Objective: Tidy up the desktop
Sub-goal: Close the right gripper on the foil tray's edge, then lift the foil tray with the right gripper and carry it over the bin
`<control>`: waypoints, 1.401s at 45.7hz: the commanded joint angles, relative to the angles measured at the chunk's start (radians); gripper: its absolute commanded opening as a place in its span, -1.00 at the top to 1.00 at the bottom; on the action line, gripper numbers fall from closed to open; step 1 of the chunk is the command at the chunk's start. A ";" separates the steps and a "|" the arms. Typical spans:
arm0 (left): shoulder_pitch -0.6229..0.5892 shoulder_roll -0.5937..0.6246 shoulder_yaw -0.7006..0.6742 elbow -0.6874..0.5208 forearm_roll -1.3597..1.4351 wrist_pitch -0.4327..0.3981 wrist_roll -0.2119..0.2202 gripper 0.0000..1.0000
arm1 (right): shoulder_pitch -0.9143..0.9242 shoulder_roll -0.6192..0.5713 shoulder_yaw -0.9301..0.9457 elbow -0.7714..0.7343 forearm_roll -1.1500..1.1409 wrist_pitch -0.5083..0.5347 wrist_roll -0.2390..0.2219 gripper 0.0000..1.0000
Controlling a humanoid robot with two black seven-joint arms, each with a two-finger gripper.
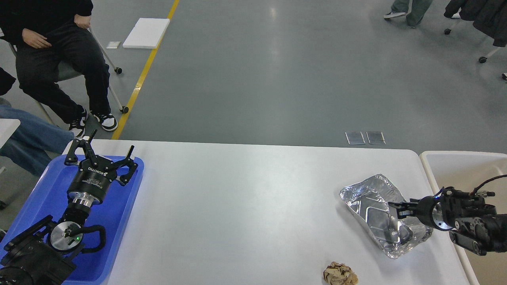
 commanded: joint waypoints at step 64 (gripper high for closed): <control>0.000 -0.002 0.000 -0.001 0.000 0.000 0.002 -0.98 | 0.650 -0.284 -0.240 0.544 0.019 0.140 -0.001 1.00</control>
